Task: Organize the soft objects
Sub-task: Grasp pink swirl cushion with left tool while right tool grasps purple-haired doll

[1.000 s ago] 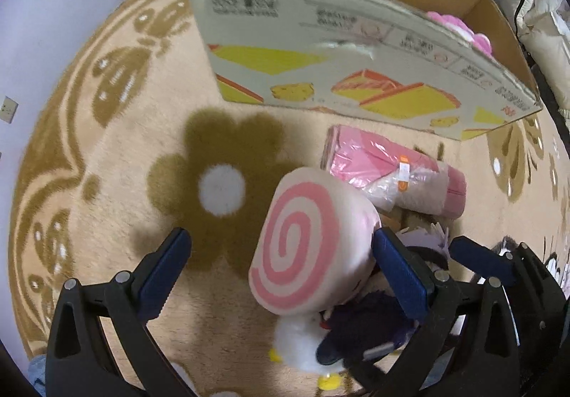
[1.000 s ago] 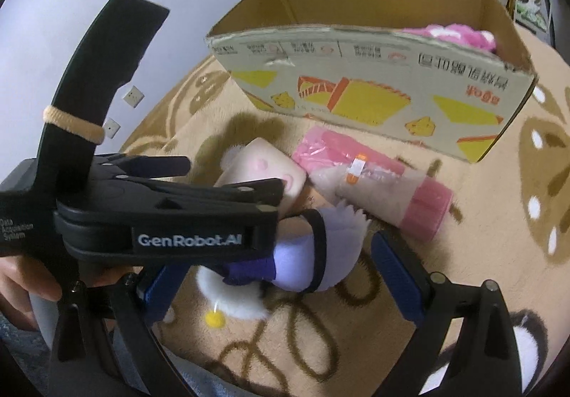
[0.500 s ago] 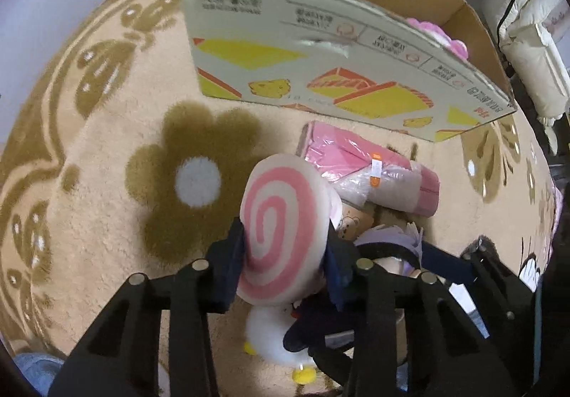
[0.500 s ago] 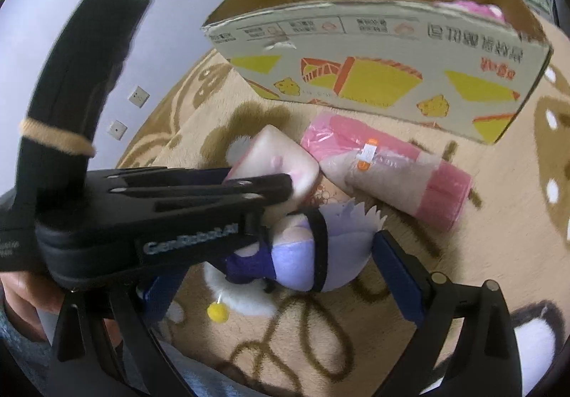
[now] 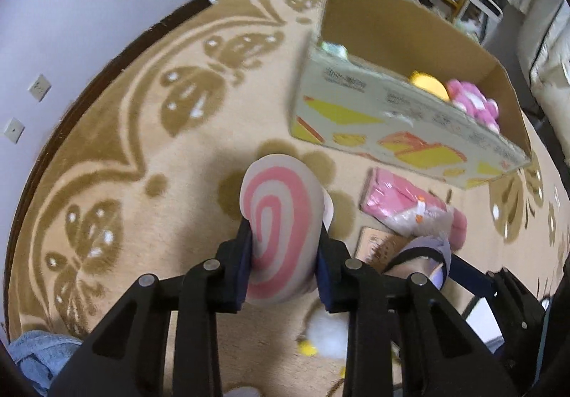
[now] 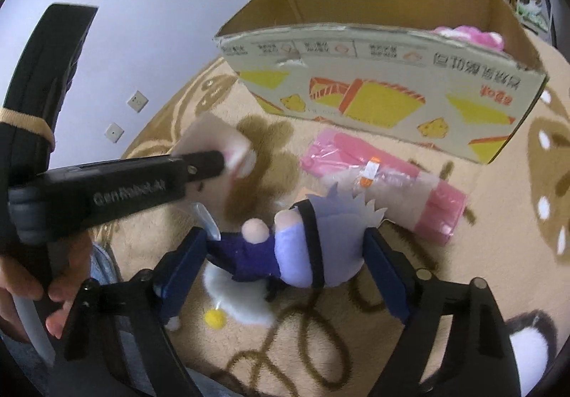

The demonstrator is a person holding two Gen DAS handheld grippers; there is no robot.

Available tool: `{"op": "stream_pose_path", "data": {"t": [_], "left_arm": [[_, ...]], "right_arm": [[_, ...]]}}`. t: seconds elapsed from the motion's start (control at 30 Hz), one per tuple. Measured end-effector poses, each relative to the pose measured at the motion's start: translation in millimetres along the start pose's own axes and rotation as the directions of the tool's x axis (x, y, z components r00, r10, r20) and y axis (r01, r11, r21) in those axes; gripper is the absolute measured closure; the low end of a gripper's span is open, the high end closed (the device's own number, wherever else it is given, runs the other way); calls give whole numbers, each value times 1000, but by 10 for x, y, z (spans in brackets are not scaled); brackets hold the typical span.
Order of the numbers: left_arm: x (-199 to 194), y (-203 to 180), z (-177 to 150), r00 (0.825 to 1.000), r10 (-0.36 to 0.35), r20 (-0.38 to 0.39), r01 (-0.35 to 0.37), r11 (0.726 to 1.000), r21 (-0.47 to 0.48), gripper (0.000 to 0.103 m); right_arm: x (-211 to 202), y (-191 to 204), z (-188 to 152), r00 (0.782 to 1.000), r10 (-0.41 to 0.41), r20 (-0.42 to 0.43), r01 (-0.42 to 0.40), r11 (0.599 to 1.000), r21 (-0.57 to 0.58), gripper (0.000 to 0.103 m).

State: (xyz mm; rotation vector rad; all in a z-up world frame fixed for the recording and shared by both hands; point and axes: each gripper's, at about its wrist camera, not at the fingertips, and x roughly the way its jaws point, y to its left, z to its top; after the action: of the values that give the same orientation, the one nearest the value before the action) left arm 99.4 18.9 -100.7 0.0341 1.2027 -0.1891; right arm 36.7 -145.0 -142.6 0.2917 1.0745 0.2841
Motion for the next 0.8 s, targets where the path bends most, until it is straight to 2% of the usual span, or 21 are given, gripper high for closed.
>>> {"op": "stream_pose_path", "data": {"t": [0.1, 0.13, 0.2, 0.23, 0.43, 0.5, 0.53, 0.57, 0.63, 0.8], "left_arm": [[-33, 11, 5, 1000, 7, 19, -7, 1000, -24, 74], [-49, 27, 12, 1000, 11, 26, -10, 1000, -29, 74], [-88, 39, 2, 999, 17, 34, -16, 999, -34, 74], [-99, 48, 5, 999, 20, 38, -18, 999, -36, 74], [-84, 39, -1, 999, 41, 33, -40, 999, -31, 74], [-74, 26, -3, 998, 57, 30, -57, 998, -23, 73], [-74, 21, -3, 997, 64, 31, -64, 998, -20, 73], [-75, 22, -4, 997, 66, 32, -66, 998, -19, 73], [-86, 21, 1, 997, 67, 37, -67, 998, -17, 73], [-110, 34, 19, 995, 88, 50, -87, 996, -15, 73]], "right_arm": [[-65, -13, 4, 1000, 2, 20, -2, 1000, 5, 26], [-96, -6, 15, 999, 2, 36, -2, 1000, 0, 36], [-151, 20, 46, 998, -24, 59, 25, 999, -21, 90], [-156, 5, 54, 997, -43, 59, 44, 999, -22, 101], [-52, -131, 19, 999, -44, 6, 44, 999, 14, 100], [-49, -132, 28, 999, -43, 9, 43, 999, 18, 97], [-48, -135, 26, 999, -42, 9, 42, 999, 21, 86], [-45, -141, 26, 999, -40, 7, 40, 999, 26, 62], [-45, -168, 16, 999, -33, 11, 33, 998, 47, 32], [6, -196, 64, 1000, -27, 15, 26, 998, 62, 32]]}}
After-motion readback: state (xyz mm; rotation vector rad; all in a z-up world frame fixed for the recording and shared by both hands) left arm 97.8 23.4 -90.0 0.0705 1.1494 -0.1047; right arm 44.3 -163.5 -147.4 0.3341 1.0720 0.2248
